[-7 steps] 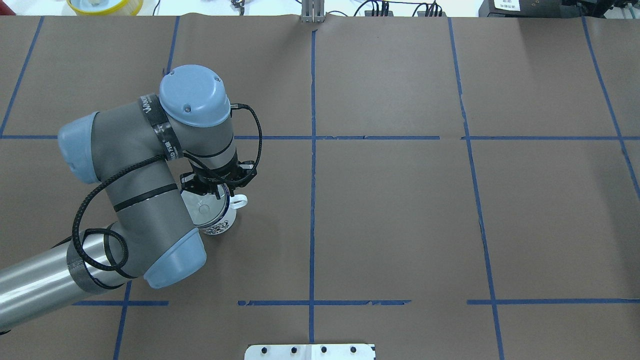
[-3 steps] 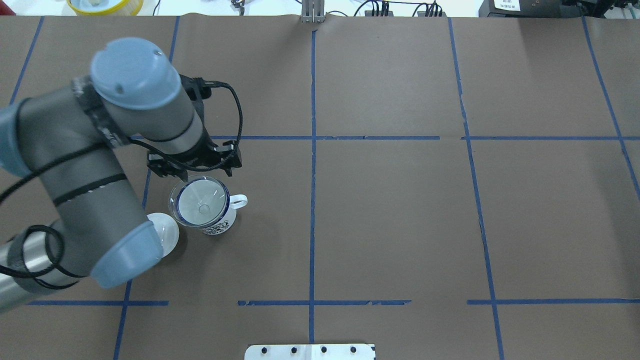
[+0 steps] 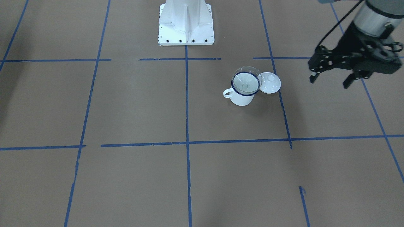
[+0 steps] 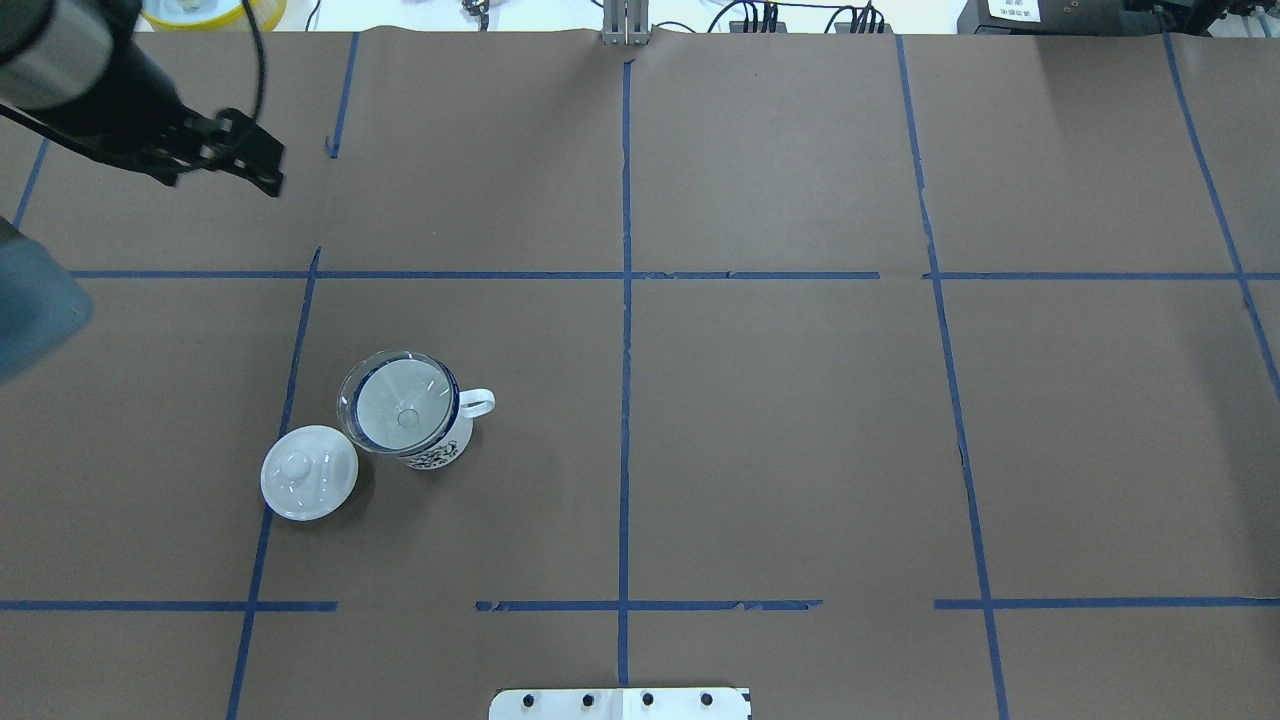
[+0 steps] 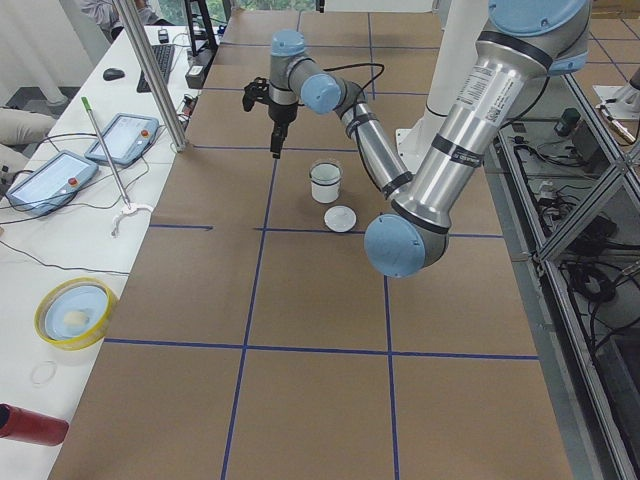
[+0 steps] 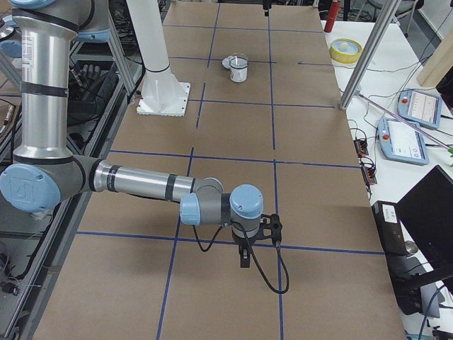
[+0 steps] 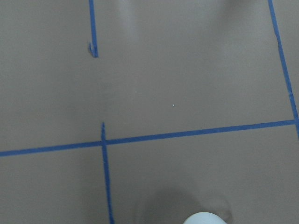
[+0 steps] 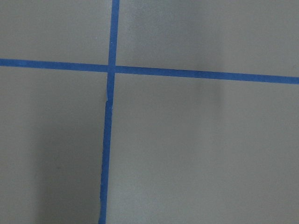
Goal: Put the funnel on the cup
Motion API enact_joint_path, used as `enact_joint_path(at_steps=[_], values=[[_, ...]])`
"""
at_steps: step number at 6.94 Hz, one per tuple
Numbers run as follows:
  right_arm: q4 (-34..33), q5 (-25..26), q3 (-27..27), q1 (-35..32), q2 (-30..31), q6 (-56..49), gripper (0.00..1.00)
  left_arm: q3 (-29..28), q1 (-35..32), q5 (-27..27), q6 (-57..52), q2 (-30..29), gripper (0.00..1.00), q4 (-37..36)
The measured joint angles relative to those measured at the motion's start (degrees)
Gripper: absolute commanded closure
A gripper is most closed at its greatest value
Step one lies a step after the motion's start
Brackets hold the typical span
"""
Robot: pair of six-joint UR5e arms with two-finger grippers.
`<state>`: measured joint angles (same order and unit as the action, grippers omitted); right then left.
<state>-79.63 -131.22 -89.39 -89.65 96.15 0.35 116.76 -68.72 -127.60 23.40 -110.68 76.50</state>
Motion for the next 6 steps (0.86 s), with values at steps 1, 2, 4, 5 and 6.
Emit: enact_joint_path(at_steps=[1,2,4,5,6], values=[[0.0,0.0,0.0,0.0,0.0,0.0,0.0,-1.52,-6.77,-1.77,-12.57,5.07,0.0,0.03],[0.0,0.0,0.0,0.0,0.0,0.0,0.0,-5.36,-13.56,-2.43,-25.14,9.62,0.0,0.07],[0.0,0.0,0.0,0.0,0.0,0.0,0.0,-15.15,-22.86,-2.69,-42.72,16.03,0.0,0.09],[0.0,0.0,0.0,0.0,0.0,0.0,0.0,-18.14,-25.21,-2.7,-45.43,18.19,0.0,0.12],[0.0,0.0,0.0,0.0,0.0,0.0,0.0,-19.39,-27.43,-2.68,-46.35,19.4,0.0,-0.13]])
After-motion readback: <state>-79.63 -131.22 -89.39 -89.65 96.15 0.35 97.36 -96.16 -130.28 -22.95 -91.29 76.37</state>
